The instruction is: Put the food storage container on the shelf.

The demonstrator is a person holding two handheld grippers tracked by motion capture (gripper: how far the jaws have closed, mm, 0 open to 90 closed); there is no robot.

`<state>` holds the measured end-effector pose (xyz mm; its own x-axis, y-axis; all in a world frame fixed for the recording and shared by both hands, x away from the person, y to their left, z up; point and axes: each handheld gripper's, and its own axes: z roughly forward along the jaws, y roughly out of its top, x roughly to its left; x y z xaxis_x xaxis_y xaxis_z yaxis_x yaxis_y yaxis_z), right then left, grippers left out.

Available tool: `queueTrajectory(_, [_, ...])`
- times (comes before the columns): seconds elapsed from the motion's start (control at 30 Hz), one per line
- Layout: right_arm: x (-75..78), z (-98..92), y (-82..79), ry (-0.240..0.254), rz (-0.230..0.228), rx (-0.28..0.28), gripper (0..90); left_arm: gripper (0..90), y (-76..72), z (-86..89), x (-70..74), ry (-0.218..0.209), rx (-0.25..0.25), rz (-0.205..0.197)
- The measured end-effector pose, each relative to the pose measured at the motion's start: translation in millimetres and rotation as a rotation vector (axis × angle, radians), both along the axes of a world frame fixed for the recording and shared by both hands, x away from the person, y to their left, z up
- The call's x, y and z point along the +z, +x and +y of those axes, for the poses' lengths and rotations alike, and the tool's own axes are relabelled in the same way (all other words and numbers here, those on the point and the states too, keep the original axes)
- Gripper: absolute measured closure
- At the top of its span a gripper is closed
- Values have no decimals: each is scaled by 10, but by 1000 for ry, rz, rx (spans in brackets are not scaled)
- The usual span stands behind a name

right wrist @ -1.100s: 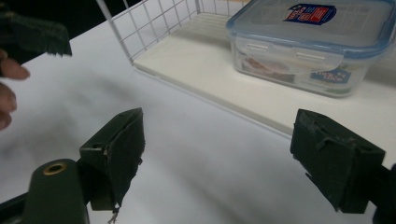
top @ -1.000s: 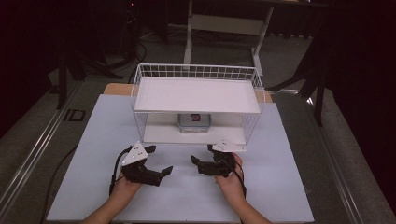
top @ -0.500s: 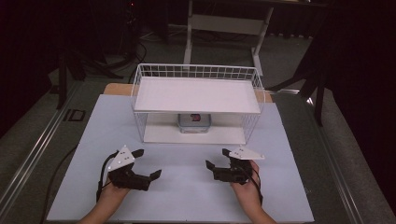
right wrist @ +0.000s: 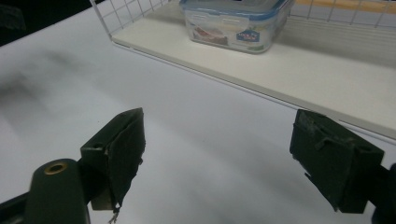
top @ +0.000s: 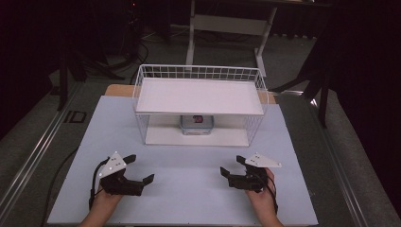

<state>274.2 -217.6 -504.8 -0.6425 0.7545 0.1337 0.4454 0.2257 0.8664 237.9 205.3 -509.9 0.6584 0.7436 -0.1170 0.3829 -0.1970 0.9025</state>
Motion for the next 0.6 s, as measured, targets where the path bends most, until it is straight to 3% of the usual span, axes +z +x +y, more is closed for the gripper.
queueTrajectory(0.07, [-46, -32, -13, 18, 3, -7, 180, 11, 0, 16, -13, -11, 3, 0])
queueTrajectory(0.13, [-92, -32, 4, -18, 10, -4, 180, 11, 4, 23, -26, -21, 8, 2])
queueTrajectory(0.23, [-138, -30, 22, -35, -1, -4, 181, 11, 24, 18, -42, -34, 10, 5])
queueTrajectory(0.37, [-147, -38, 30, -45, -10, -3, 181, 11, 35, -6, -44, -21, 6, -4])
queueTrajectory(0.6, [-136, -115, 59, -24, -20, -30, 180, 11, 17, -25, -35, -23, -3, -10])
